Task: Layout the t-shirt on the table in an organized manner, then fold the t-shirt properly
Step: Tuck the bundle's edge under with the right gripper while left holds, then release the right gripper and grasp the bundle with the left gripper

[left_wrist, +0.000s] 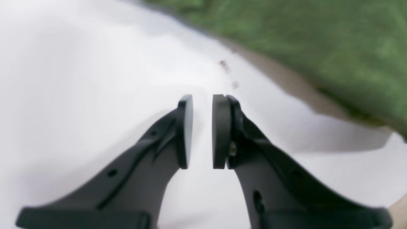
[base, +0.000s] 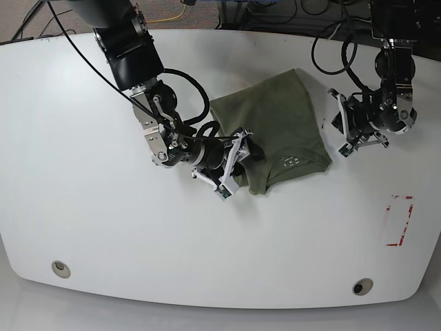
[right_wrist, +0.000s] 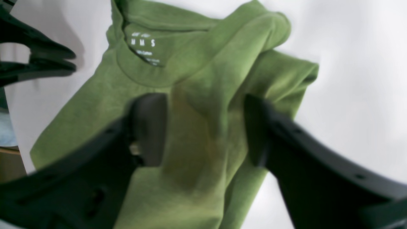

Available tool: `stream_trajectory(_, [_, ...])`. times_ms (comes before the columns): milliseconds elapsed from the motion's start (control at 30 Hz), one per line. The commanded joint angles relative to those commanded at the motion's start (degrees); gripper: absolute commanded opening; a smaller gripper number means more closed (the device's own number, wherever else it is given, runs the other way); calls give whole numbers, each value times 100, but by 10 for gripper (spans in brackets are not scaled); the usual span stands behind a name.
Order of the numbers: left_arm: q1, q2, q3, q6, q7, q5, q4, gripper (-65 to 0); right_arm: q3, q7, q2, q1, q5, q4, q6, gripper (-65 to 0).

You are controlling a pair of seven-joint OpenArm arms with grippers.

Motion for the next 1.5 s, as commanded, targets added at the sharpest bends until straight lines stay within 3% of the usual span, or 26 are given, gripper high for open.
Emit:
stream_trajectory(200, [-44, 62, 0, 0, 0, -18, 730, -551, -9, -97, 185, -35, 35, 747, 0, -235])
stream_trajectory(333, [-290, 510, -9, 0, 0, -18, 1037, -550, -9, -325, 334, -185, 9, 1486, 0, -239])
stream_trajectory(533, [-396, 1442, -9, 0, 0, 35, 1037, -550, -9, -360, 554, -607, 0, 1952, 0, -250])
stream_trajectory(633, [-378, 1943, -9, 0, -26, 308, 1029, -550, 9, -325, 756, -765, -9, 1916, 0, -347])
stream_trajectory(700, [-369, 2374, -9, 0, -88, 589, 1002, -550, 167, -316, 923, -862, -9, 1916, 26, -452])
stream_trajectory(767, [-290, 2708, -9, 0, -413, 835, 914, -550, 422, -316, 1037, -1020, -9, 1916, 35, -537])
stream_trajectory(833, [-176, 2927, -9, 0, -791, 976, 862, -550, 651, -316, 1116, -1099, 0, 1925, 44, -583])
stream_trajectory(867, [-105, 3077, 0, 0, -1125, 1081, 818, -550, 826, -343, 1187, -1125, 0, 1943, 44, -588])
stream_trajectory(933, [-44, 3085, 53, 0, -1477, 1160, 765, -550, 985, -360, 1292, -1152, 26, 1952, 53, -575])
stream_trajectory(1200, [369, 3085, 835, 1965, -3244, 1266, -26, -550, 1442, -369, 1943, -1442, 44, 2321, 53, -563])
stream_trajectory(1300, [422, 3085, 870, 2299, -3701, 1266, -484, -550, 1574, -396, 1978, -1530, 44, 2374, 53, -563])
stream_trajectory(1400, [422, 3085, 870, 2396, -4026, 1266, -932, -550, 1934, -536, 1960, -1688, 44, 2444, 62, -563])
stream_trajectory(1500, [422, 3068, 844, 2536, -4193, 1257, -1284, -550, 2233, -615, 1934, -1829, 44, 2523, 273, -563])
